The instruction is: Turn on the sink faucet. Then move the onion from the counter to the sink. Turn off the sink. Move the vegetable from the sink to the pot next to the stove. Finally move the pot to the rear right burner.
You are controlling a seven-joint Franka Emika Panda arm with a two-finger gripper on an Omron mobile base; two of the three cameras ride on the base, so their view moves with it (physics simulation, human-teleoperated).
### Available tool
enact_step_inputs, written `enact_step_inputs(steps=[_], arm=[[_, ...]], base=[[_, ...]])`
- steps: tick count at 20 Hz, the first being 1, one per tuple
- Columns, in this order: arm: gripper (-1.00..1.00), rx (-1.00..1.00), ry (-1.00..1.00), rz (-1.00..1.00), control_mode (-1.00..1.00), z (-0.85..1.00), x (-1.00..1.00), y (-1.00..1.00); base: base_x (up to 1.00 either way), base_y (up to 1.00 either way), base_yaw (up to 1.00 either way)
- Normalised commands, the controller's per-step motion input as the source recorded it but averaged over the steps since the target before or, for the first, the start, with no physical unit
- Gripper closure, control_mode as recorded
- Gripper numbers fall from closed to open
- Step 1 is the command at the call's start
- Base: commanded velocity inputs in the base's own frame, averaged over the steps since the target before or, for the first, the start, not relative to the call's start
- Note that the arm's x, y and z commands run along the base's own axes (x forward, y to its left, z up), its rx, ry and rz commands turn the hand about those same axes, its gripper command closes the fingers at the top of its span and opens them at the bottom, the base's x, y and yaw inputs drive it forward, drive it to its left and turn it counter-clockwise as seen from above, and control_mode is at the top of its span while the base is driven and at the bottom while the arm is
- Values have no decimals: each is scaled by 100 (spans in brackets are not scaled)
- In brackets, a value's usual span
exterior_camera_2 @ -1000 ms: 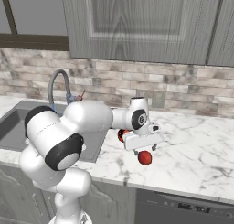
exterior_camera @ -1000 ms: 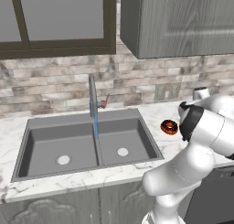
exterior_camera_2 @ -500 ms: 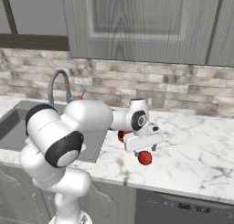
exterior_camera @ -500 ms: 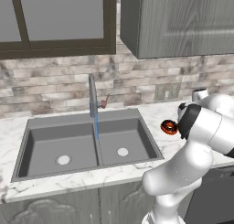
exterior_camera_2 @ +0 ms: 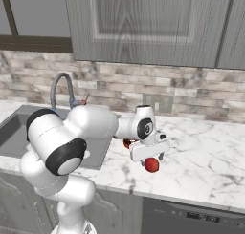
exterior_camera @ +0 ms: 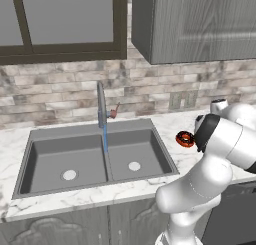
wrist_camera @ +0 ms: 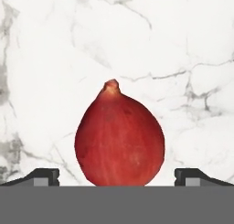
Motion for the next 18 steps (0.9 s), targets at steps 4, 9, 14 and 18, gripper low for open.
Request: enact_step_inputs(steps=[4,9,14,18], arm=[[-100,0,0,2,-100,-11,-4,0],[-100,0,0,3,-100,-11,0,0],[-100,2,0,6,-100,-8,0,0],[-100,5,0,6,-100,-6,0,0]], base=[[0,0,0],[0,0,0],[0,0,0],[0,0,0]])
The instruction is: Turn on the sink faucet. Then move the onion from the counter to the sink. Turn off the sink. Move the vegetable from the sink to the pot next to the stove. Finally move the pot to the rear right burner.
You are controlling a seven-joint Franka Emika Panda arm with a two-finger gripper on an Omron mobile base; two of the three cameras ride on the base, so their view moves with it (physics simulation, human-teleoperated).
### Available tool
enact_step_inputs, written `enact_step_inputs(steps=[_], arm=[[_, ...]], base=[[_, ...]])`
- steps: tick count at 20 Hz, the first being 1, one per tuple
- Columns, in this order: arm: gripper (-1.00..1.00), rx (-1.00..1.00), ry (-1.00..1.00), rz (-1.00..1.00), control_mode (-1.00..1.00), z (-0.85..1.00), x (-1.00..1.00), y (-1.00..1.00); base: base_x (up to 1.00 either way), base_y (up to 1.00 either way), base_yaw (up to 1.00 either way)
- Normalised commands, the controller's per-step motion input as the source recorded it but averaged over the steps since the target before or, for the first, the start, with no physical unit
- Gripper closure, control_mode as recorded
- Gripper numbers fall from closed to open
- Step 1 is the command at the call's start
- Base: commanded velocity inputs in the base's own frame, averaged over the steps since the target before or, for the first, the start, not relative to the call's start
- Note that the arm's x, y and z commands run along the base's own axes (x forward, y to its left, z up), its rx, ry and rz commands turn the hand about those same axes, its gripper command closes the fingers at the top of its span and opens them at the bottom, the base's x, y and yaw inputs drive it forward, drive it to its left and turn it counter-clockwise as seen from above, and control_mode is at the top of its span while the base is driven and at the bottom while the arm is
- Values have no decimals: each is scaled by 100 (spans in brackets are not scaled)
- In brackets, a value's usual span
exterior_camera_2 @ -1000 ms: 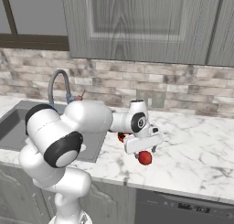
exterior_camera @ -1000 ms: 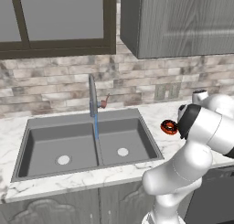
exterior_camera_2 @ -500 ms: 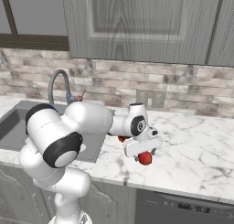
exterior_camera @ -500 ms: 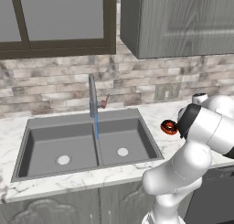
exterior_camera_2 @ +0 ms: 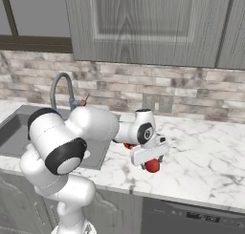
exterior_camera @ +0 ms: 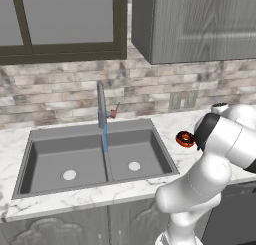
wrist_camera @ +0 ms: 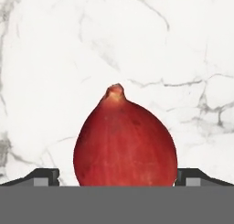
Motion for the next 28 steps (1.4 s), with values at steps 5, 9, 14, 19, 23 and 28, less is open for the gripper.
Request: enact_step_inputs(steps=[5,9,14,19,23,28], arm=[[-100,5,0,5,-100,-13,0,0],[-100,6,-1,4,-100,-28,0,0],[-100,12,-5,2,-100,-40,0,1],[100,13,-2,0,-100,-35,0,7],[100,11,-1,0,-100,-9,0,10],[100,2,0,0,-100,1,-13,50]], base=[[0,0,0],[0,0,0],[0,0,0],[0,0,0],[0,0,0],[0,0,0]])
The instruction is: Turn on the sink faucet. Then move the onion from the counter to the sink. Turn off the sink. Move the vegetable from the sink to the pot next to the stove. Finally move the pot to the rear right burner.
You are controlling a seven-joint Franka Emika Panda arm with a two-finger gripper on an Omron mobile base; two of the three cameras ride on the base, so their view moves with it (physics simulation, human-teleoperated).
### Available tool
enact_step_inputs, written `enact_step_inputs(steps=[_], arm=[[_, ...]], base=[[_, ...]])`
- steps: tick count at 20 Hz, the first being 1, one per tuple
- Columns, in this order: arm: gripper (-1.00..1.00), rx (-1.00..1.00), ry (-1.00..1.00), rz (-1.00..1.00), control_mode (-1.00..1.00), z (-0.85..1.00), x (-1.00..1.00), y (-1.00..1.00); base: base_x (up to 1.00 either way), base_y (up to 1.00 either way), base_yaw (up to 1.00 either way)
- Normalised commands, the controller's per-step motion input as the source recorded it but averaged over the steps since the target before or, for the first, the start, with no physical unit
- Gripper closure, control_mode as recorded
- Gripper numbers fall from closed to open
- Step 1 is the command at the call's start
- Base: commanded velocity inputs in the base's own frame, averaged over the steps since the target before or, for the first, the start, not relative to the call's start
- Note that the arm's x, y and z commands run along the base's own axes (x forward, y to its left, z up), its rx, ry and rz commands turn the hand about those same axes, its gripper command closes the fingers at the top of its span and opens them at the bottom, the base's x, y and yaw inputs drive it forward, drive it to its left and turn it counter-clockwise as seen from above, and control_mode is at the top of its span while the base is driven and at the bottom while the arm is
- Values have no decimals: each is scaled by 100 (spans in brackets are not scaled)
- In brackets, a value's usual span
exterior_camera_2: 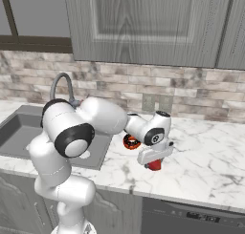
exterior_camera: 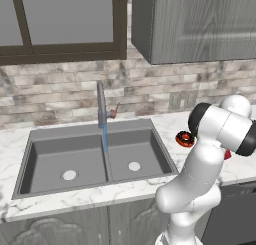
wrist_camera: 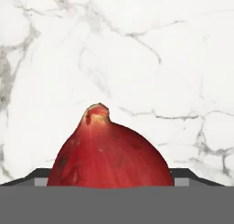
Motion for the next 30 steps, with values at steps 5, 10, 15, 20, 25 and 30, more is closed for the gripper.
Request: enact_step_inputs(steps=[5,10,15,20,25,30], arm=[[100,-1,0,0,-100,14,-32,97],[100,-3,0,0,-100,16,-12,100],[100,-1,0,0,-100,14,0,100],[100,0,3,0,-100,14,16,100],[100,0,10,0,-100,4,38,97],[100,0,14,0,-100,0,57,86]], base=[[0,0,0],[0,0,0],[0,0,0],[0,0,0],[0,0,0],[0,0,0]])
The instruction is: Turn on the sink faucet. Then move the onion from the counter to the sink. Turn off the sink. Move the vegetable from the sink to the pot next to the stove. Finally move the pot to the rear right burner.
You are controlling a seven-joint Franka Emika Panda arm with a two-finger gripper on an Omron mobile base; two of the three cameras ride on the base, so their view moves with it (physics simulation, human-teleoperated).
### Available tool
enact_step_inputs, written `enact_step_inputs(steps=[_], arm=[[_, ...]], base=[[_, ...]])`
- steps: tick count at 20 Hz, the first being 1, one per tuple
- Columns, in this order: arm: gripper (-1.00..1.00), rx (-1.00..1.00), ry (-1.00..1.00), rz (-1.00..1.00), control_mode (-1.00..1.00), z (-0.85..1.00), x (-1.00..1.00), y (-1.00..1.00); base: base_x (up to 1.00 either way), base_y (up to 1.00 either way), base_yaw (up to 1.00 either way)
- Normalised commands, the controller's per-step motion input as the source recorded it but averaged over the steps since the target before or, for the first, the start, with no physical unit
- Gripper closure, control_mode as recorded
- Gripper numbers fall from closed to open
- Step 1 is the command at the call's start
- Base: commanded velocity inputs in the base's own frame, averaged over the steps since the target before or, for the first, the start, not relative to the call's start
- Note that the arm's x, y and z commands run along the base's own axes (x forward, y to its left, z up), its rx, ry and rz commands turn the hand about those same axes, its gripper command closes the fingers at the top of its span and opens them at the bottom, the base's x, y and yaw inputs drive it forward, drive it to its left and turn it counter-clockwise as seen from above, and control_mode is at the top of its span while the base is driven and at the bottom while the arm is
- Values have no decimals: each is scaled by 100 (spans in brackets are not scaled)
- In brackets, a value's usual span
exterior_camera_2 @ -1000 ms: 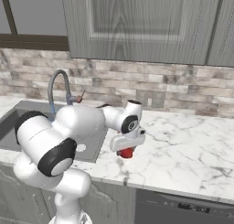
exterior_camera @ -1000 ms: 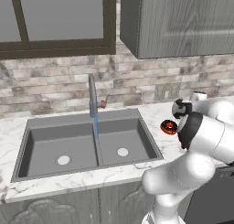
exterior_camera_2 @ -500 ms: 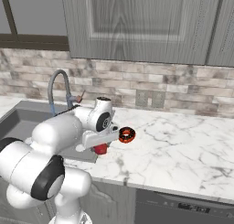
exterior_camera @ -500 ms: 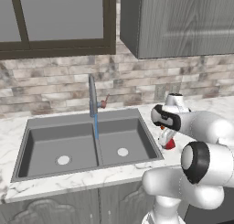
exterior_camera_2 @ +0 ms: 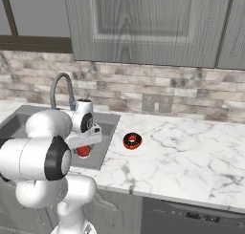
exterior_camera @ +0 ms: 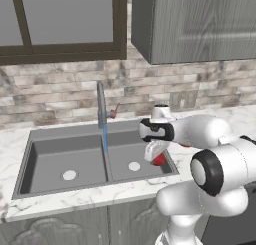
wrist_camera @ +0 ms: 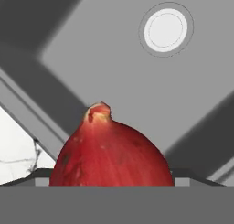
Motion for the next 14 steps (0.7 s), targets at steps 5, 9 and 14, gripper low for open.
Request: enact_step_inputs(steps=[5,9,14], arm=[[100,0,7,0,-100,-7,66,63],[100,-4,0,0,-100,-21,38,15],[100,-3,0,0,-100,-32,39,0]], base=[[0,0,0],[0,0,0],[0,0,0]])
